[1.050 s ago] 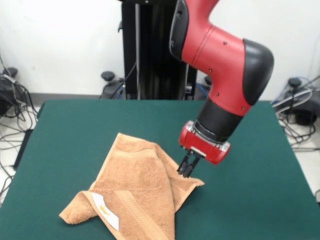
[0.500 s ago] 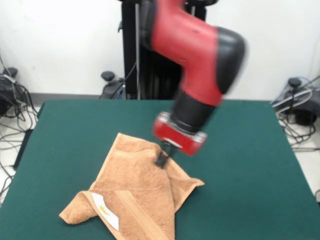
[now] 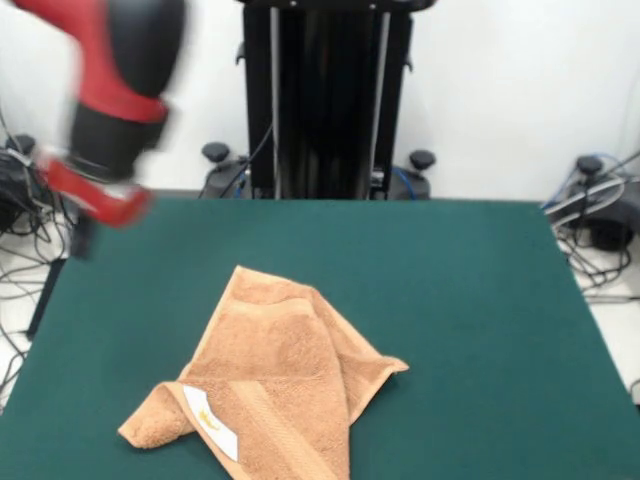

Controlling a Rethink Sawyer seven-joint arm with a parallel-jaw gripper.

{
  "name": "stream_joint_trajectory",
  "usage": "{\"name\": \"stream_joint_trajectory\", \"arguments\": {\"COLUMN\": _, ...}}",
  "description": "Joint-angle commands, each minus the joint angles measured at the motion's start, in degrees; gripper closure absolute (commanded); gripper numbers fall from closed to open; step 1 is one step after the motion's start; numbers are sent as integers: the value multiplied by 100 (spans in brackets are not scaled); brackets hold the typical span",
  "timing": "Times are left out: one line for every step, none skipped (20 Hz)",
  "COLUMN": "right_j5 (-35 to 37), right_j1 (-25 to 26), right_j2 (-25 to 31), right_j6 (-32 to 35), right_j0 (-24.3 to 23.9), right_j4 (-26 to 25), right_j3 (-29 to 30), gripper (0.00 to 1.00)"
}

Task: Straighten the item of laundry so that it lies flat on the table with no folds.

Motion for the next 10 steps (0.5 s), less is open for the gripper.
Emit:
{"name": "stream_joint_trajectory", "arguments": {"right_j5": 791, "right_j1": -266, "right_j2": 2176, "right_j6": -2172, "right_j0": -1713, "right_j4": -1687, "right_j3": -284, "gripper": 100}}
{"name": "stream_joint_trajectory", "arguments": {"right_j5": 820, "right_j1": -221, "right_j2": 2302, "right_j6": -2134, "right_j0": -1843, "right_j4": -1775, "right_j3": -348, "gripper": 100}}
{"name": "stream_joint_trajectory", "arguments": {"right_j5": 868, "right_j1": -202, "right_j2": 2348, "right_j6": -2067, "right_j0": -1895, "right_j4": -1819, "right_j3": -421, "gripper": 100}}
{"name": "stream_joint_trajectory", "arguments": {"right_j5": 936, "right_j1": -226, "right_j2": 2316, "right_j6": -1993, "right_j0": -1856, "right_j4": -1834, "right_j3": -476, "gripper": 100}}
{"name": "stream_joint_trajectory", "arguments": {"right_j5": 1004, "right_j1": -249, "right_j2": 2284, "right_j6": -1919, "right_j0": -1817, "right_j4": -1849, "right_j3": -530, "gripper": 100}}
{"name": "stream_joint_trajectory", "arguments": {"right_j5": 1072, "right_j1": -272, "right_j2": 2252, "right_j6": -1845, "right_j0": -1779, "right_j4": -1864, "right_j3": -585, "gripper": 100}}
{"name": "stream_joint_trajectory", "arguments": {"right_j5": 1139, "right_j1": -273, "right_j2": 2213, "right_j6": -1779, "right_j0": -1733, "right_j4": -1862, "right_j3": -639, "gripper": 100}}
{"name": "stream_joint_trajectory", "arguments": {"right_j5": 1149, "right_j1": -290, "right_j2": 2151, "right_j6": -1707, "right_j0": -1664, "right_j4": -1867, "right_j3": -657, "gripper": 100}}
{"name": "stream_joint_trajectory", "arguments": {"right_j5": 1160, "right_j1": -306, "right_j2": 2090, "right_j6": -1634, "right_j0": -1595, "right_j4": -1871, "right_j3": -674, "gripper": 100}}
{"name": "stream_joint_trajectory", "arguments": {"right_j5": 1171, "right_j1": -323, "right_j2": 2028, "right_j6": -1561, "right_j0": -1526, "right_j4": -1876, "right_j3": -692, "gripper": 100}}
